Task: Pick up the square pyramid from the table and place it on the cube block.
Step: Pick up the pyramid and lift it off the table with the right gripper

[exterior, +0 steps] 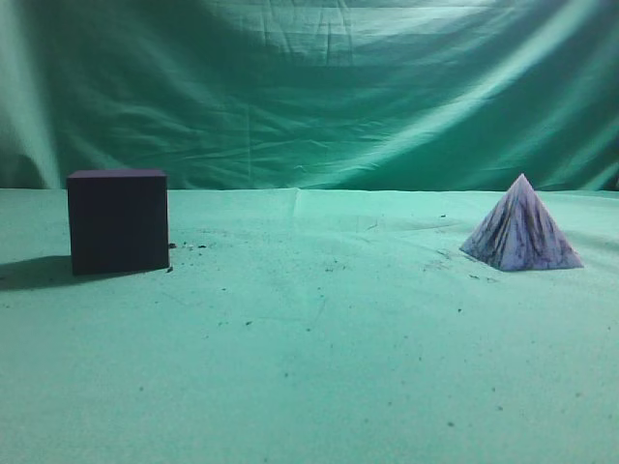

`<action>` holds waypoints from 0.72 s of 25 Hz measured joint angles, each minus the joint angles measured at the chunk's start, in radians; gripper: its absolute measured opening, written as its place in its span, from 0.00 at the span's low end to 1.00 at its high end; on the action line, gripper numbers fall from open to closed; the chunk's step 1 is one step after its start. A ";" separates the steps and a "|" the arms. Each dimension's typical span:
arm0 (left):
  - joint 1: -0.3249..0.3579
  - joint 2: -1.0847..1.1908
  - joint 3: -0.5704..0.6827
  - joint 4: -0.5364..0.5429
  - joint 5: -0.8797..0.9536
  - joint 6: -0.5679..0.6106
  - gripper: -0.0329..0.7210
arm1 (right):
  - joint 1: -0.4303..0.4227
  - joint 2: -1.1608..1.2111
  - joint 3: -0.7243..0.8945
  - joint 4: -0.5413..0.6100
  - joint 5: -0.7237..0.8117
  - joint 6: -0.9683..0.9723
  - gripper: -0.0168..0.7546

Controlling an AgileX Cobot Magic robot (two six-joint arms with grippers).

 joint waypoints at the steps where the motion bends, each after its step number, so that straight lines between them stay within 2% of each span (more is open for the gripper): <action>1: 0.000 0.000 0.000 0.000 0.000 0.000 0.04 | 0.000 0.000 0.000 0.017 -0.058 0.002 0.09; 2: 0.000 0.000 0.000 0.000 0.000 0.000 0.04 | 0.000 0.000 -0.003 0.029 -0.082 0.008 0.09; 4: 0.000 0.000 0.000 0.000 0.000 0.000 0.04 | 0.000 0.000 -0.059 0.046 -0.026 0.013 0.09; 7: 0.000 0.000 0.000 0.000 0.000 0.000 0.04 | 0.000 0.048 -0.212 0.045 0.148 0.013 0.09; 14: 0.000 0.000 0.000 0.000 0.000 0.000 0.04 | 0.000 0.386 -0.514 0.037 0.538 0.005 0.09; 17: 0.000 0.000 0.000 0.000 0.000 0.000 0.04 | 0.000 0.507 -0.608 0.037 0.654 -0.094 0.09; 18: 0.000 0.000 0.000 0.000 0.000 0.000 0.04 | 0.000 0.556 -0.650 0.037 0.696 -0.123 0.02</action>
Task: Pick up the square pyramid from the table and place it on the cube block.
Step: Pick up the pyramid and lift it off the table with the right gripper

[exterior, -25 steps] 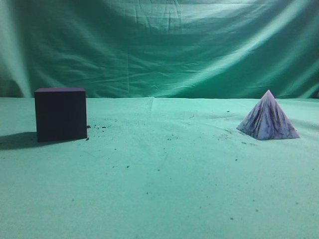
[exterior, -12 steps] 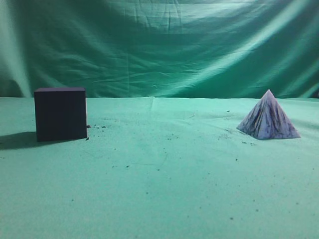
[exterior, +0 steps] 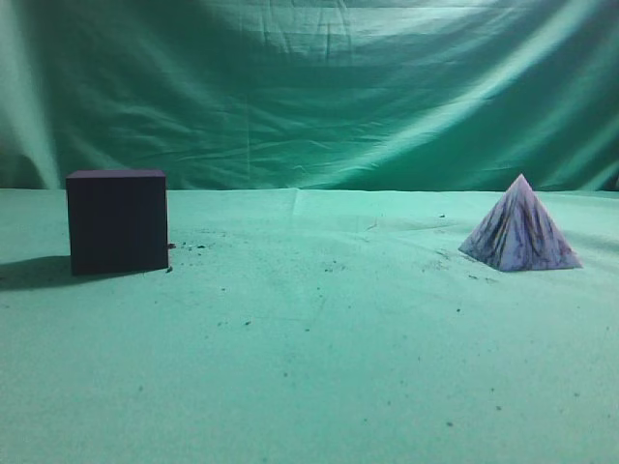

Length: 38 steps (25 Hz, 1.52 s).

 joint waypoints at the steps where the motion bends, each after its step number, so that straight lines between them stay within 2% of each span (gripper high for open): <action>1: 0.000 0.000 0.000 0.000 0.000 0.000 0.04 | 0.000 0.054 -0.045 -0.002 0.054 -0.014 0.02; 4: 0.000 0.000 0.000 0.000 0.000 0.000 0.04 | 0.000 0.217 -0.149 -0.019 0.190 -0.029 0.02; 7: 0.000 0.000 0.000 0.000 0.000 0.000 0.04 | 0.057 0.357 -0.203 -0.054 0.228 0.008 0.02; 15: 0.000 0.000 0.000 0.000 0.000 0.000 0.04 | 0.344 0.697 -0.337 -0.237 0.201 0.199 0.02; 18: 0.000 0.000 0.000 0.000 0.000 0.000 0.04 | 0.397 0.803 -0.393 -0.252 0.158 0.216 0.02; 21: 0.000 0.000 0.000 0.000 0.000 0.000 0.04 | 0.410 0.900 -0.448 -0.252 0.131 0.222 0.02; 22: 0.000 0.000 0.000 0.000 0.000 0.000 0.04 | 0.410 0.932 -0.466 -0.252 0.130 0.224 0.09; 24: 0.000 0.000 0.000 0.000 0.000 0.000 0.04 | 0.410 0.985 -0.490 -0.252 0.123 0.224 0.28; 28: 0.000 0.000 0.000 0.000 0.000 0.000 0.04 | 0.410 1.078 -0.512 -0.252 0.082 0.235 0.73; 29: 0.000 0.000 0.000 0.000 0.000 0.000 0.04 | 0.410 1.100 -0.517 -0.252 0.072 0.245 0.81; 31: 0.000 0.000 0.000 0.000 0.000 0.000 0.04 | 0.410 1.139 -0.526 -0.252 0.061 0.260 0.88; 38: 0.000 0.000 0.000 0.000 0.000 0.000 0.04 | 0.412 1.293 -0.597 -0.264 0.046 0.288 0.86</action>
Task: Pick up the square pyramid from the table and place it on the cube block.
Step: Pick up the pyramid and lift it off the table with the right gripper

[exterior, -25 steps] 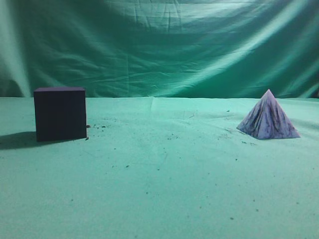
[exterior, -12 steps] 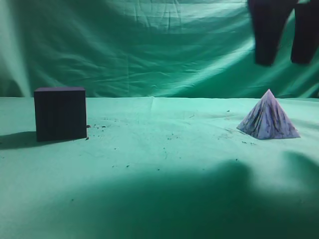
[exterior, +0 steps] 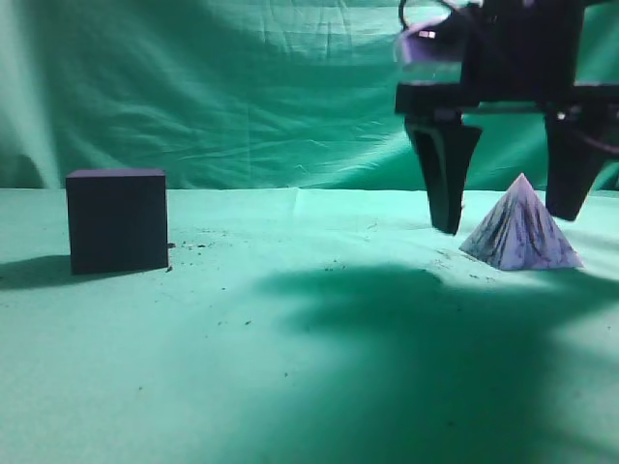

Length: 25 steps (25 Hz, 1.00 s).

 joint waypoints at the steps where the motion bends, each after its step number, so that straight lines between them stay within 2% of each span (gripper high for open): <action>1: 0.000 0.000 0.000 0.000 0.000 0.000 0.04 | -0.002 0.021 -0.009 0.000 -0.002 0.000 0.86; 8: 0.000 0.000 0.000 0.000 0.000 0.000 0.04 | -0.032 0.099 -0.041 0.004 -0.006 0.000 0.86; 9: 0.000 0.000 0.000 0.000 0.000 0.000 0.04 | -0.038 0.103 -0.042 0.010 -0.006 0.000 0.79; 11: 0.000 0.000 0.000 0.000 0.000 0.000 0.04 | -0.046 0.107 -0.047 0.023 -0.004 0.002 0.78; 13: 0.000 0.000 0.000 0.000 0.000 0.000 0.04 | -0.056 0.111 -0.049 0.028 -0.004 0.011 0.63; 15: 0.000 0.000 0.000 0.000 0.000 0.000 0.04 | -0.058 0.109 -0.051 0.028 0.005 0.023 0.54; 21: 0.000 0.000 0.000 0.000 0.000 0.000 0.04 | -0.064 0.111 -0.071 0.025 0.045 0.028 0.55; 25: 0.000 0.000 0.000 0.000 0.000 0.000 0.04 | -0.068 0.104 -0.159 0.002 0.156 0.004 0.55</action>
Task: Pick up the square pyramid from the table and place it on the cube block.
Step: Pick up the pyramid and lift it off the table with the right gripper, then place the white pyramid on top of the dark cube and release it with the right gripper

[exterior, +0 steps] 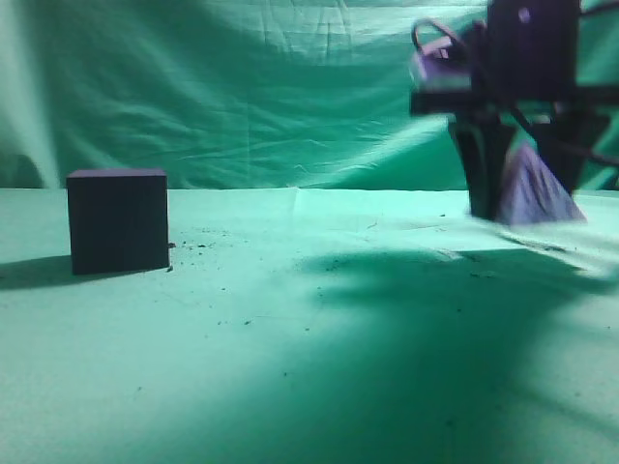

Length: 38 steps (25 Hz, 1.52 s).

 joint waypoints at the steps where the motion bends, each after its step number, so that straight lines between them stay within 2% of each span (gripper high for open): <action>1: 0.000 0.000 0.000 0.000 0.000 0.000 0.04 | 0.002 -0.011 -0.042 0.000 0.025 -0.009 0.55; 5: 0.000 0.000 0.000 0.000 0.000 0.000 0.04 | 0.079 -0.044 -0.249 -0.002 0.127 -0.032 0.55; 10: 0.000 0.000 0.000 0.000 0.000 0.000 0.04 | 0.281 -0.022 -0.480 -0.001 0.172 -0.047 0.55; 14: 0.000 0.000 0.000 0.000 0.000 0.000 0.04 | 0.421 0.094 -0.641 0.006 0.180 -0.053 0.55; 17: 0.000 0.000 0.000 0.000 0.000 0.000 0.04 | 0.479 0.206 -0.731 0.008 0.184 -0.053 0.55; 18: 0.000 0.000 0.000 0.000 0.000 0.000 0.04 | 0.487 0.232 -0.754 0.008 0.184 -0.055 0.55; 19: 0.000 0.000 0.000 0.000 0.000 0.000 0.04 | 0.495 0.259 -0.774 0.008 0.185 -0.055 0.50; 32: 0.000 0.000 0.000 0.000 0.002 0.000 0.04 | 0.501 0.363 -0.815 0.017 0.182 -0.055 0.52; 35: 0.000 0.000 0.000 0.000 0.002 0.000 0.04 | 0.501 0.363 -0.839 0.023 0.186 -0.055 0.80; 37: 0.000 0.000 0.000 0.000 0.002 0.000 0.04 | 0.501 0.359 -0.876 0.025 0.188 -0.055 0.88; 38: 0.000 0.000 0.000 0.000 0.002 0.000 0.04 | 0.501 0.349 -0.897 0.025 0.188 -0.055 0.86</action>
